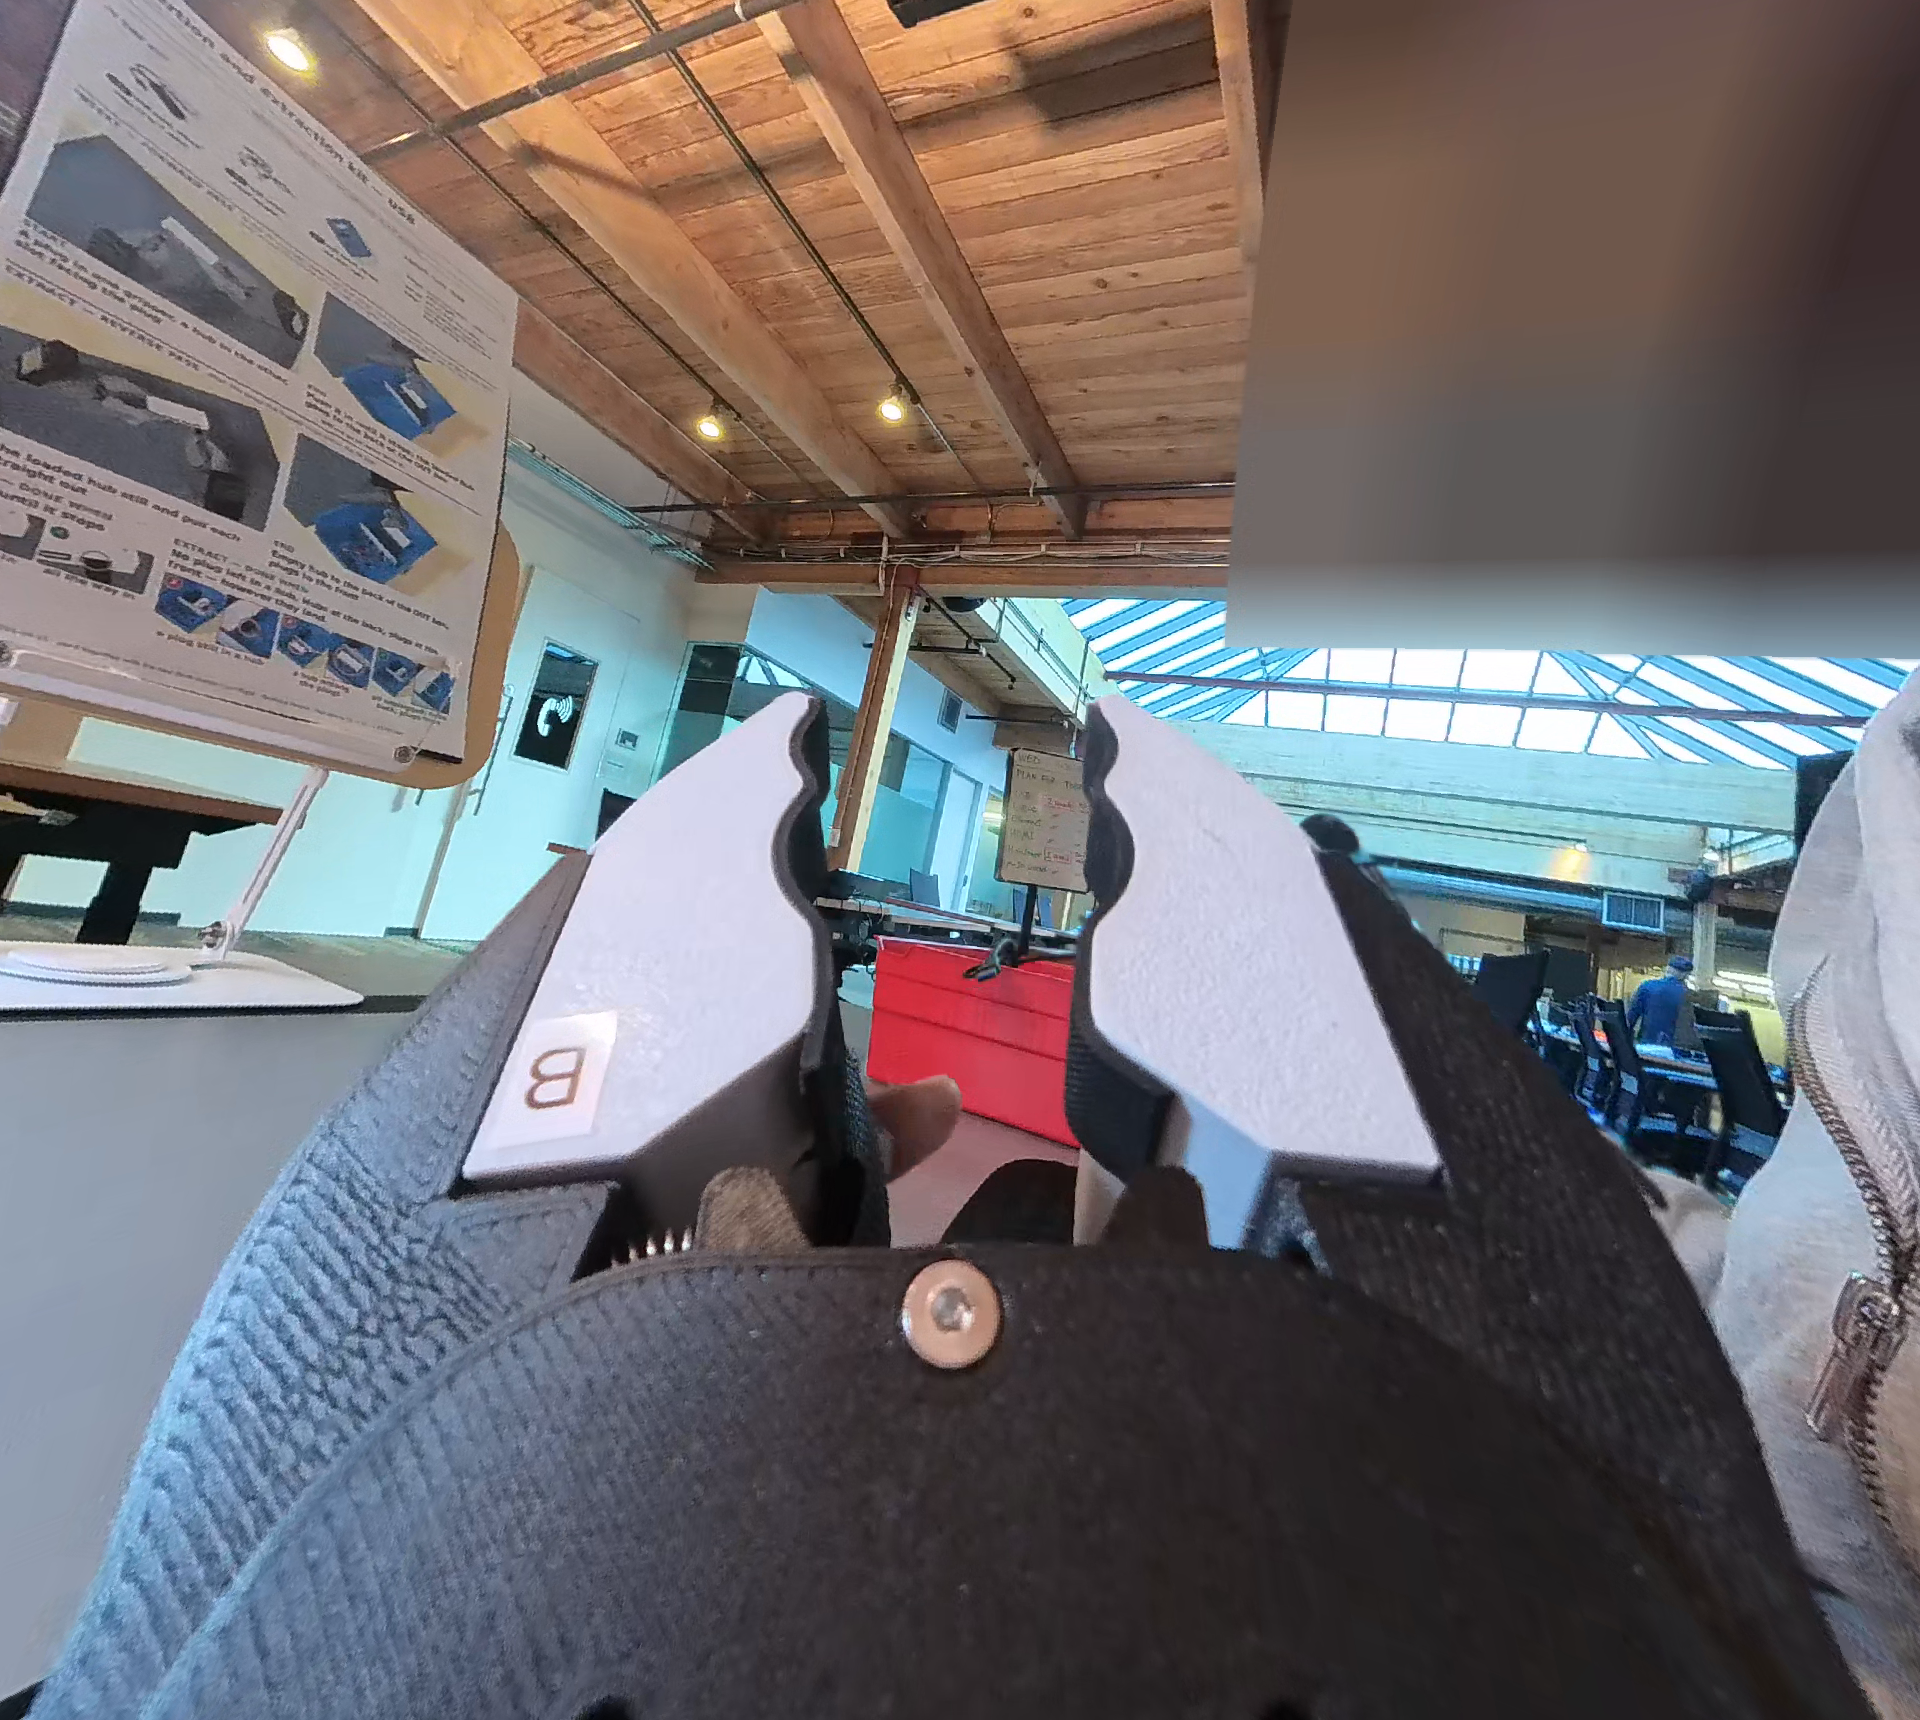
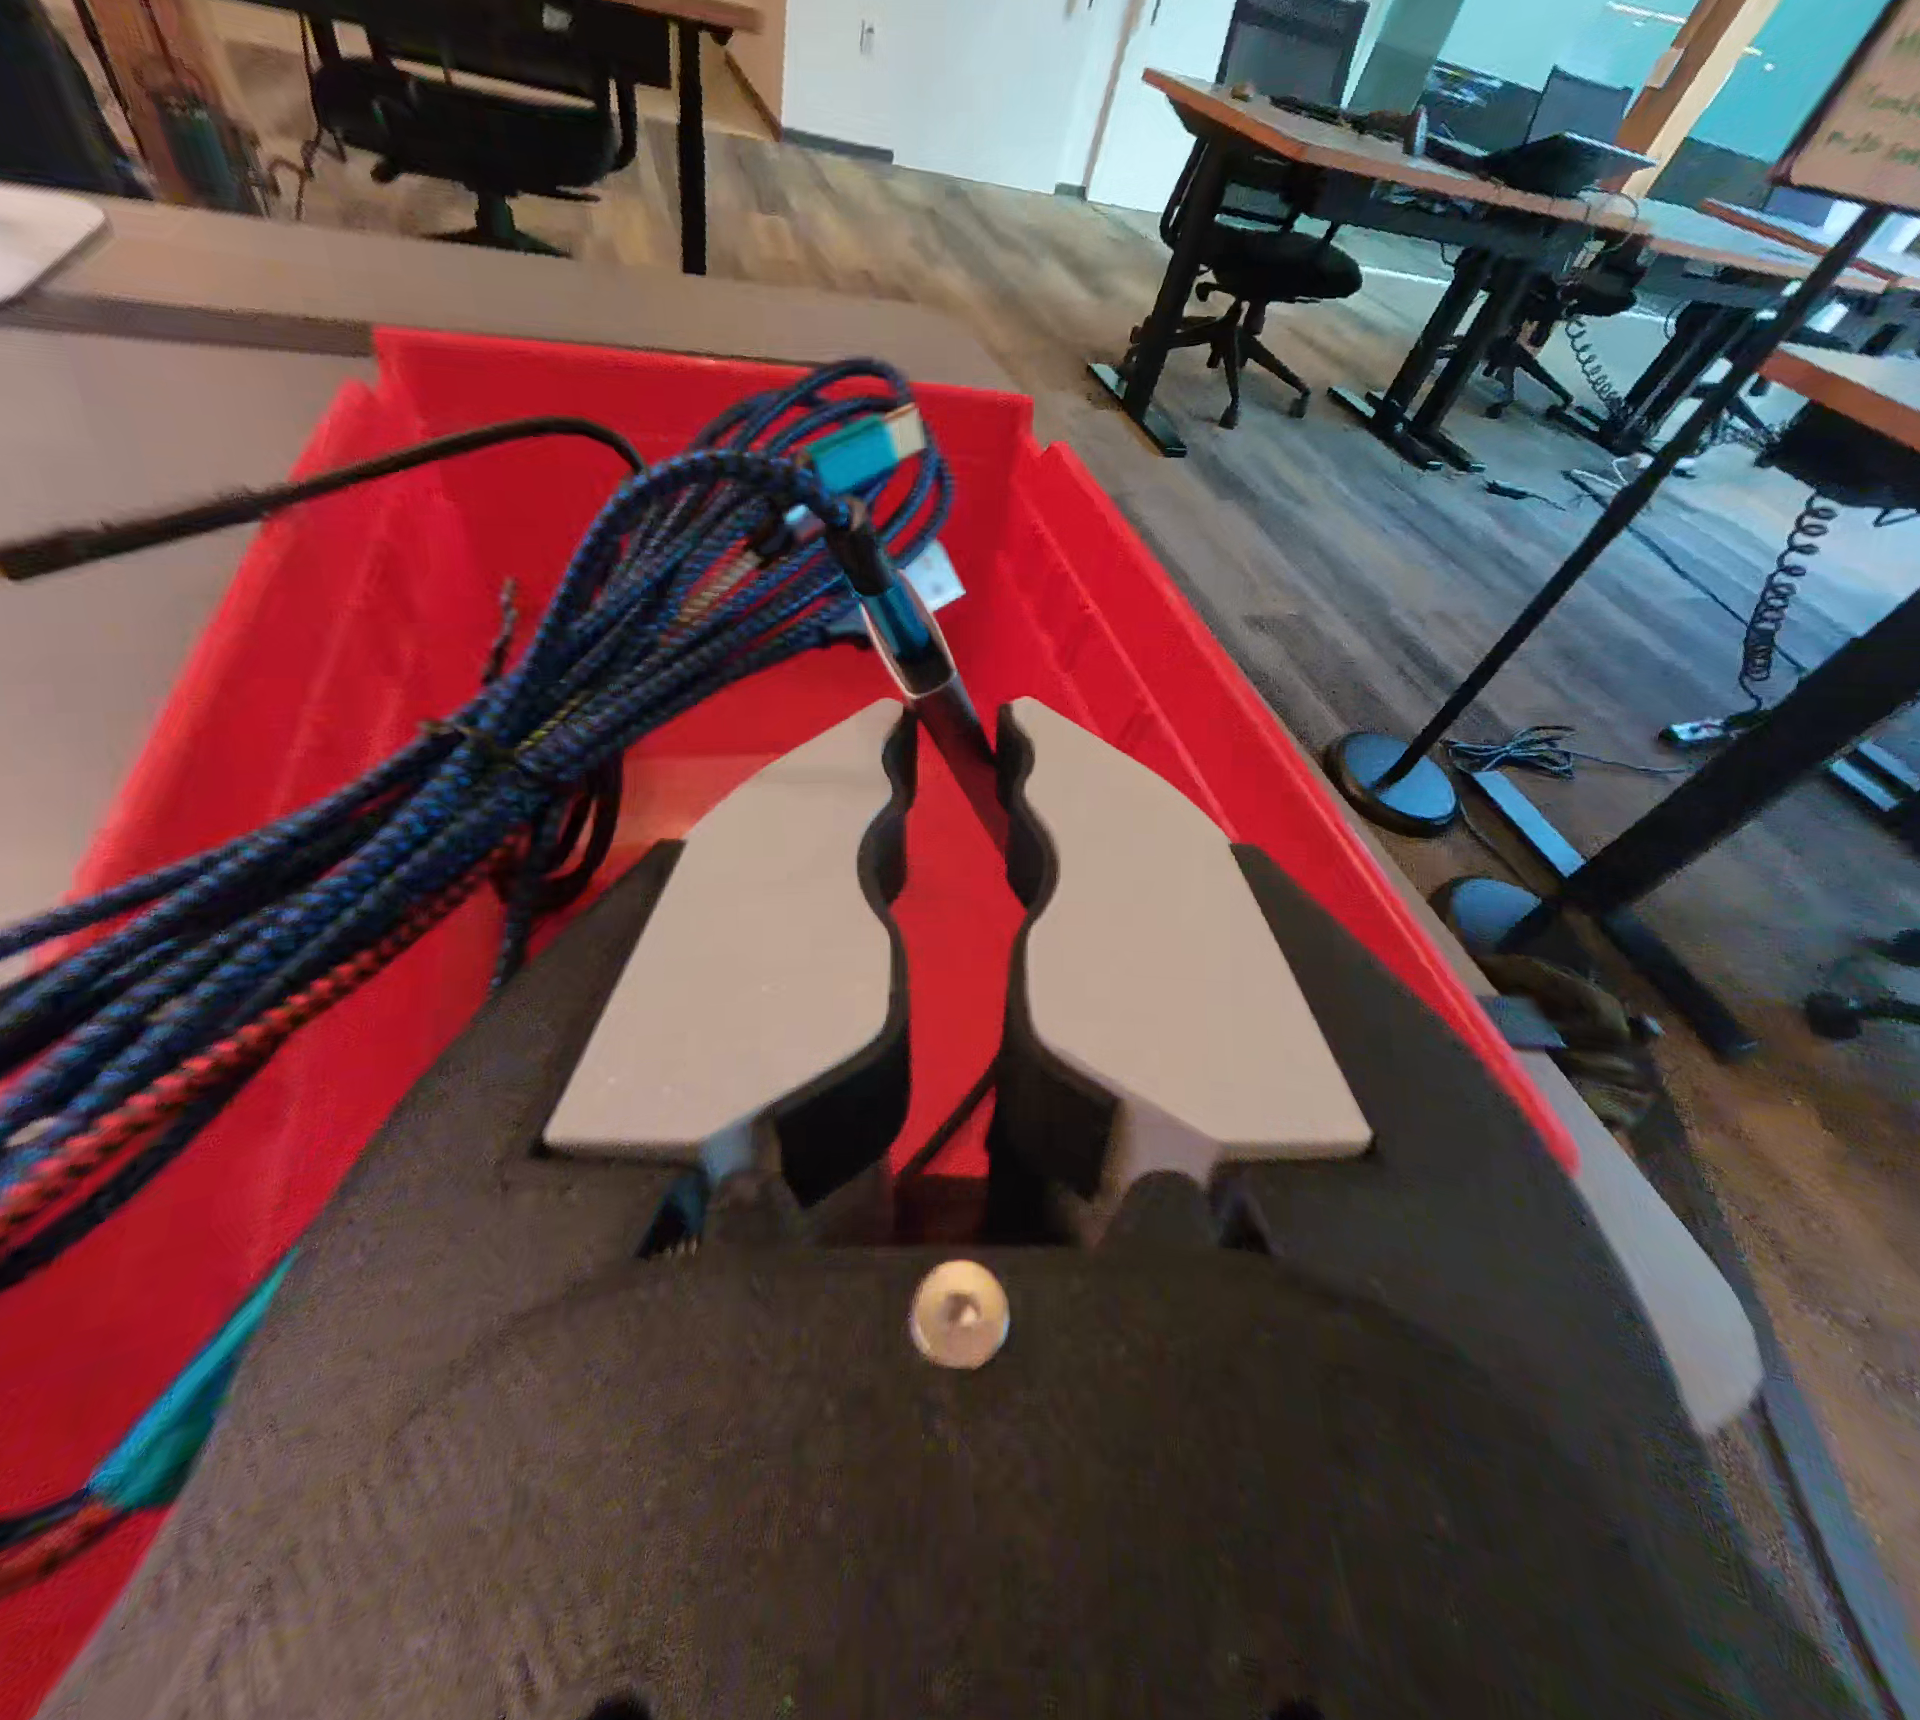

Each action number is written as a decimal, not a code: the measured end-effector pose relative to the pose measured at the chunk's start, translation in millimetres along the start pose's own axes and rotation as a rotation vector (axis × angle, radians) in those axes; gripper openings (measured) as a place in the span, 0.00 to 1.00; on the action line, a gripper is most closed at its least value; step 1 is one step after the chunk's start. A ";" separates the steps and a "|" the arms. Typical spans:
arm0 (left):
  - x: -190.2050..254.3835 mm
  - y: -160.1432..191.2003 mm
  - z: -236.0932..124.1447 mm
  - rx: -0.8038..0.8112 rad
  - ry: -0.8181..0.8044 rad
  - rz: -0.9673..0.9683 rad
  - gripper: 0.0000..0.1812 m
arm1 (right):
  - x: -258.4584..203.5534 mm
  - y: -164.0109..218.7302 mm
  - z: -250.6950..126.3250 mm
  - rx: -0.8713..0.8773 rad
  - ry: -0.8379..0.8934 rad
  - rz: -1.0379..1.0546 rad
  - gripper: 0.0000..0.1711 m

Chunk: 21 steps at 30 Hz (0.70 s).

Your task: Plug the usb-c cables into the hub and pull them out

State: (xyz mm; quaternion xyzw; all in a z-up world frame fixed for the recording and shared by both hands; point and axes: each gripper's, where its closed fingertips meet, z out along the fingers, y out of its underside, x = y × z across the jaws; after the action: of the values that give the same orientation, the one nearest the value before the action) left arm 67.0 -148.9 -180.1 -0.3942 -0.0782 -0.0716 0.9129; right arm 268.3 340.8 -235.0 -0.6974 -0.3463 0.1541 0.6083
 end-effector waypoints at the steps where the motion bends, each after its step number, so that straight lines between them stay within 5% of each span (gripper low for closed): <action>1: -0.6 -0.3 -0.1 0.003 -0.004 -0.002 0.26 | -2.3 2.6 6.5 -0.008 -0.017 -0.001 0.08; 6: -1.9 -1.4 -0.9 0.011 -0.010 -0.007 0.26 | -0.3 12.5 30.1 -0.145 -0.085 0.081 0.08; 11: -2.0 -1.5 -1.0 0.013 -0.009 -0.009 0.26 | -17.6 19.2 50.4 -0.254 -0.148 -0.204 0.07; 17: -1.9 -1.3 -1.2 0.012 -0.007 -0.010 0.26 | -28.8 65.9 66.6 -0.597 -0.189 -0.459 0.09; 21: -1.6 -0.4 -0.9 0.006 -0.007 -0.008 0.26 | -28.4 69.7 67.4 -0.583 -0.158 -0.423 0.11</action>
State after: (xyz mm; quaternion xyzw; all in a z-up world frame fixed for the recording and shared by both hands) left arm 65.5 -149.7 -180.7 -0.3915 -0.0833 -0.0736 0.9134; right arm 225.8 370.4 -321.8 -0.7401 -0.5582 -0.0270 0.3740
